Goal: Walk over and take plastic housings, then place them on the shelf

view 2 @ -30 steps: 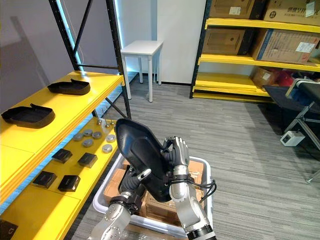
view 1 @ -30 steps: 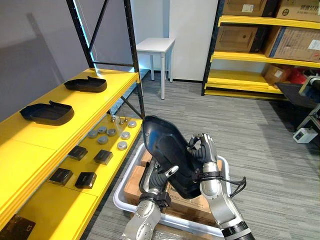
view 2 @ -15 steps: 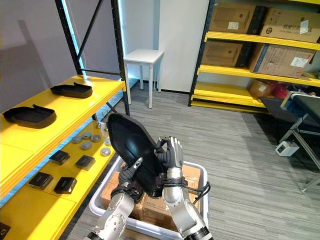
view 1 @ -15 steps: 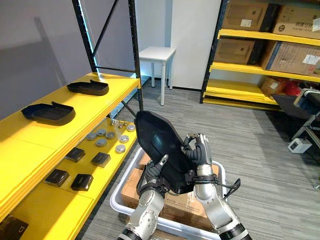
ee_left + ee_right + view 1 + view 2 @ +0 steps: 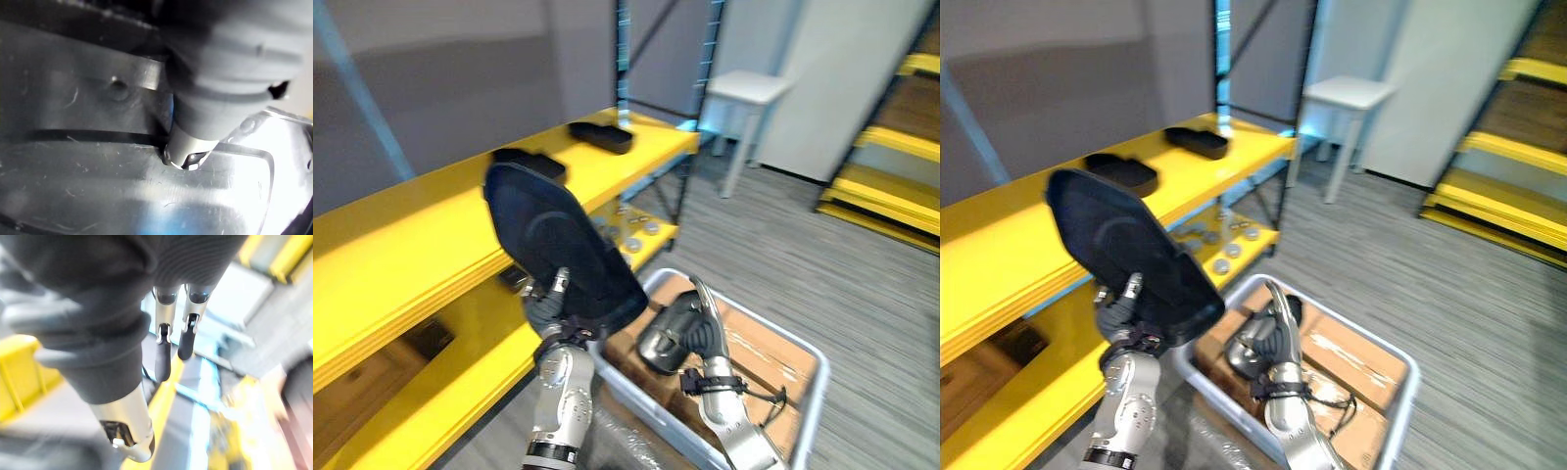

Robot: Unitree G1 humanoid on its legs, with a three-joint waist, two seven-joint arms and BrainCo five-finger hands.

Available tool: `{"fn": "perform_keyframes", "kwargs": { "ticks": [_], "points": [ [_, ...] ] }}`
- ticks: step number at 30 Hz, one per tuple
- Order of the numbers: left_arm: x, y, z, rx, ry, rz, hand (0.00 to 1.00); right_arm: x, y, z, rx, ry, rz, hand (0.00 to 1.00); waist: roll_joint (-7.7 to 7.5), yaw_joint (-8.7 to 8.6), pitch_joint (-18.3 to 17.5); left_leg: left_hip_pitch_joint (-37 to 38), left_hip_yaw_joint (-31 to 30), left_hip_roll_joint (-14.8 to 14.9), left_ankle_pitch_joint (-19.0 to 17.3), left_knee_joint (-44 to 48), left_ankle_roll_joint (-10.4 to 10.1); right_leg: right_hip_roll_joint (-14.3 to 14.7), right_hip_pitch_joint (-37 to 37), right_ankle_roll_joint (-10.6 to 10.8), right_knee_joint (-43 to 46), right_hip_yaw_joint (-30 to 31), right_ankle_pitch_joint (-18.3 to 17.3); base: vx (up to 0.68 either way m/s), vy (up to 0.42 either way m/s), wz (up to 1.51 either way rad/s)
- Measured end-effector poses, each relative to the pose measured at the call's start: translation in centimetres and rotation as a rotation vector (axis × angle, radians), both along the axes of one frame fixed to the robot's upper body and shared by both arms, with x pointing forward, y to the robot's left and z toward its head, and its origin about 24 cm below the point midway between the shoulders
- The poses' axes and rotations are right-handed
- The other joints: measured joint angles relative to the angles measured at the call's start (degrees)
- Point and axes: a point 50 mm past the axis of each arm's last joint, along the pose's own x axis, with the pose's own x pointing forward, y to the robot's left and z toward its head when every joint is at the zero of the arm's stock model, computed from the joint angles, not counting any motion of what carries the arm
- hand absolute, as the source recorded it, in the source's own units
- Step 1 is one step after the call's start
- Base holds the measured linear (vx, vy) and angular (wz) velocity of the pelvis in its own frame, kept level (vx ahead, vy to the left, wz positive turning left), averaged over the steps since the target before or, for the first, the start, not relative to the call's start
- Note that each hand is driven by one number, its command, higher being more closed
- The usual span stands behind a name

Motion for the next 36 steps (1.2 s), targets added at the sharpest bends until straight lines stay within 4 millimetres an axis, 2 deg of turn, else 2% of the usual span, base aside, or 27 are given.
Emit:
{"fn": "perform_keyframes", "kwargs": {
  "ticks": [1, 3, 4, 5, 7, 8, 9, 10, 11, 12, 13, 14, 15, 16, 18, 19, 20, 21, 22, 25, 28, 29, 30, 31, 32, 35, 36],
  "points": [
    [-0.6, 0.6, -0.1, 0.063, 0.016, 0.034, 1.0, -0.1, -0.6, 0.2, 0.007, -0.01, -0.025, 0.0, 0.2, 0.35, 0.1, 0.0, 0.4, -0.4, 0.4, 0.0, 0.0, -0.5, 0.4, 0.4, 0.4, -1.0, -0.3, 0.18, 0.15, 0.98],
    [-3.0, 3.1, -0.8, 0.24, 0.1, 0.162, 1.0, -0.6, -2.0, 1.2, 0.034, -0.055, -0.091, 0.0, 0.34, 1.87, 0.2, -0.3, -1.1, -2.6, 2.1, -0.2, 0.1, -2.8, 1.0, 1.6, 1.7, -2.4, -1.4, 0.17, 0.163, 0.56],
    [-4.5, 4.8, -1.3, 0.342, 0.169, 0.256, 1.0, -1.0, -2.8, 1.2, 0.053, -0.068, -0.131, 0.0, -0.21, 1.94, 0.0, -0.3, -1.7, -4.5, 2.4, -0.2, 0.6, -4.9, 1.7, 2.5, 3.0, -4.1, -2.0, 0.17, 0.135, 0.44],
    [-4.8, 5.1, -1.3, 0.361, 0.181, 0.273, 1.0, -1.0, -2.9, 1.2, 0.06, -0.066, -0.14, 0.0, -0.35, 1.93, 0.0, -0.2, -2.1, -5.0, 2.3, -0.1, 0.7, -5.4, 1.9, 2.6, 3.3, -4.4, -2.0, 0.23, 0.168, 0.65],
    [-6.0, 6.5, -1.3, 0.488, 0.245, 0.369, 1.0, -1.6, -4.4, 0.4, 0.069, -0.035, -0.213, 0.0, -0.66, 1.94, 0.2, 0.0, -5.2, -8.1, -0.1, 1.8, 2.2, -11.1, 2.5, 3.3, 12.2, -6.2, -2.5, 0.22, 0.18, 0.79],
    [-6.1, 6.5, -1.1, 0.513, 0.248, 0.376, 1.0, -1.9, -4.9, 0.1, 0.067, -0.023, -0.237, 0.0, -0.64, 1.88, 0.2, 0.4, -6.3, -8.8, -0.7, 2.2, 2.7, -12.9, 2.5, 3.3, 16.0, -6.1, -2.5, 0.2, 0.213, 1.07],
    [-6.1, 6.5, -0.5, 0.565, 0.234, 0.389, 1.0, -2.5, -6.0, -0.4, 0.065, -0.001, -0.282, 0.0, -1.07, 1.75, 0.5, 1.7, -9.1, -10.5, -1.8, 2.5, 3.4, -16.8, 2.3, 1.3, 24.9, -4.8, -1.4, 0.19, 0.23, 1.24],
    [-6.3, 6.5, 0.3, 0.599, 0.208, 0.403, 1.0, -2.9, -6.9, -0.7, 0.07, 0.015, -0.325, 0.0, -1.42, 1.5, 0.8, 3.6, -12.0, -12.1, -3.2, 2.5, 4.0, -19.3, -0.1, -4.8, 33.5, 2.0, 2.7, 0.19, 0.241, 1.3],
    [-6.3, 6.5, 0.7, 0.62, 0.193, 0.413, 1.0, -3.2, -7.3, -0.9, 0.071, 0.023, -0.343, 0.0, -1.31, 1.14, 0.8, 3.9, -13.9, -12.4, -3.5, 2.5, 4.3, -18.9, -2.1, -5.8, 37.1, 7.3, 3.4, 0.18, 0.162, 1.41],
    [-6.5, 6.7, 1.6, 0.664, 0.16, 0.431, 1.0, -3.5, -7.6, -1.2, 0.088, 0.034, -0.368, 0.0, -1.01, 0.06, 1.1, 4.1, -17.9, -12.5, -4.0, 2.3, 5.1, -14.6, -6.8, -3.5, 42.9, 17.6, -3.4, 0.15, 0.05, 1.23],
    [-6.5, 6.9, 1.8, 0.675, 0.156, 0.439, 1.0, -3.6, -7.6, -1.3, 0.101, 0.04, -0.368, 0.0, -0.8, -0.52, 1.2, 4.4, -19.8, -12.5, -4.0, 2.0, 5.2, -12.0, -8.8, -2.9, 44.2, 21.2, -6.4, 0.21, -0.023, 1.51],
    [-6.6, 7.2, 1.9, 0.696, 0.162, 0.45, 1.0, -3.7, -7.6, -1.5, 0.116, 0.05, -0.363, 0.0, -0.53, -1.12, 1.7, 5.7, -22.5, -12.6, -3.9, 1.3, 5.5, -8.0, -11.2, -2.8, 43.4, 24.7, -10.4, 0.26, -0.051, 1.36],
    [-6.5, 7.1, 1.8, 0.698, 0.165, 0.442, 1.0, -4.0, -7.9, -1.7, 0.136, 0.059, -0.371, 0.0, -0.47, -1.07, 1.7, 6.6, -25.1, -13.0, -3.8, 1.3, 5.5, -5.6, -12.5, -3.2, 38.9, 25.2, -12.5, 0.25, -0.053, 1.26],
    [-6.5, 7.1, 1.8, 0.698, 0.164, 0.438, 1.0, -4.1, -8.1, -1.7, 0.147, 0.062, -0.385, 0.0, -0.46, -1.06, 1.8, 7.1, -26.4, -13.1, -3.9, 1.3, 5.5, -4.3, -13.2, -3.0, 36.0, 25.8, -12.8, 0.23, -0.072, 1.21],
    [-6.3, 6.9, 1.9, 0.701, 0.158, 0.418, 1.0, -4.7, -9.5, -1.9, 0.163, 0.064, -0.446, 0.0, -0.42, -1.7, 1.8, 7.7, -31.4, -13.3, -4.3, 1.4, 5.0, 0.8, -15.9, -2.8, 23.4, 31.0, -12.6, 0.17, -0.12, 1.26],
    [-6.3, 6.8, 1.9, 0.702, 0.158, 0.408, 1.0, -5.0, -9.9, -2.0, 0.165, 0.065, -0.465, 0.0, -0.43, -1.82, 1.8, 7.9, -32.4, -13.3, -4.5, 1.4, 4.7, 1.6, -16.2, -3.2, 20.5, 32.5, -12.3, 0.17, -0.156, 1.19],
    [-6.2, 6.5, 1.8, 0.704, 0.157, 0.39, 1.0, -5.4, -10.6, -2.1, 0.176, 0.065, -0.498, 0.0, -0.73, -1.88, 1.8, 8.3, -33.0, -13.8, -5.0, 1.9, 4.1, 2.5, -16.2, -3.7, 14.9, 34.8, -9.5, 0.14, -0.129, 0.97],
    [-6.1, 6.3, 1.8, 0.709, 0.152, 0.373, 1.0, -5.6, -10.9, -2.1, 0.196, 0.061, -0.517, 0.0, -1.7, -1.98, 1.8, 8.8, -32.8, -14.8, -6.2, 2.6, 3.1, 2.1, -15.9, -3.9, 11.7, 36.0, -4.4, 0.19, -0.181, 1.0],
    [-6.0, 5.9, 1.6, 0.702, 0.153, 0.351, 1.0, -5.7, -11.0, -2.4, 0.2, 0.069, -0.525, 0.0, -2.03, -2.14, 2.3, 9.8, -33.3, -15.7, -7.7, 3.5, 2.1, 1.3, -14.9, -2.6, 12.0, 36.6, 0.4, 0.19, -0.165, 0.6],
    [-6.1, 5.1, 1.3, 0.66, 0.132, 0.301, 1.0, -5.7, -10.8, -2.4, 0.228, 0.066, -0.519, 0.0, 1.31, -1.63, 2.3, 8.5, -31.7, -12.3, -10.4, 5.7, 0.2, 4.6, -12.0, -3.7, 4.9, 36.6, 2.5, 0.19, -0.135, -0.07],
    [-5.5, 3.9, 1.2, 0.566, 0.09, 0.213, 1.0, -6.4, -10.8, -2.8, 0.232, 0.086, -0.524, 0.0, 2.19, -1.99, 3.1, 7.0, -31.0, -9.3, -15.4, 13.1, -1.2, 7.4, -9.3, -4.6, 2.4, 36.8, 2.6, 0.19, -0.082, -0.22],
    [-5.3, 3.3, 1.1, 0.504, 0.074, 0.166, 1.0, -6.7, -10.7, -2.7, 0.229, 0.087, -0.516, 0.0, 2.59, -2.41, 4.1, 6.4, -30.3, -7.8, -17.3, 18.3, -2.4, 8.4, -7.6, -5.1, 2.4, 37.1, 1.9, 0.17, -0.037, -0.15],
    [-5.2, 3.1, 1.0, 0.48, 0.069, 0.147, 1.0, -6.8, -10.7, -2.5, 0.227, 0.082, -0.512, 0.0, 2.72, -2.73, 4.3, 5.5, -29.9, -7.2, -18.1, 21.3, -3.4, 8.7, -7.0, -5.3, 2.4, 37.2, 1.6, 0.2, -0.007, -0.3],
    [-5.0, 2.7, 1.0, 0.413, 0.044, 0.106, 1.0, -7.0, -10.7, -1.8, 0.229, 0.053, -0.493, 0.0, 2.78, -3.09, 4.5, 2.7, -29.1, -6.3, -18.6, 28.5, -4.3, 8.9, -6.4, -5.5, 2.2, 38.3, 1.5, 0.15, 0.016, -0.27],
    [-4.8, 2.6, 1.0, 0.38, 0.027, 0.087, 1.0, -7.0, -10.7, -1.4, 0.234, 0.037, -0.479, 0.0, 2.69, -3.15, 4.7, 1.5, -28.9, -6.2, -18.7, 30.8, -4.5, 8.6, -6.1, -5.6, 1.9, 38.7, 1.5, 0.24, 0.081, -0.43],
    [-3.5, 2.3, 1.4, 0.26, -0.048, 0.011, 1.0, -6.8, -11.2, 0.0, 0.238, -0.022, -0.421, 0.0, 2.7, -3.75, 4.8, 1.2, -27.5, -4.1, -18.9, 25.9, -3.9, 6.6, -5.9, -5.5, 1.9, 40.5, 1.4, 0.12, 0.116, -0.3],
    [-2.9, 2.1, 1.6, 0.209, -0.077, -0.015, 1.0, -6.8, -11.4, 0.3, 0.231, -0.033, -0.401, 0.0, 3.37, -4.31, 4.6, 2.1, -27.9, -3.0, -17.2, 19.2, -2.9, 6.5, -6.4, -5.2, 1.9, 41.2, 1.3, 0.08, 0.237, -0.29]
  ]
}}
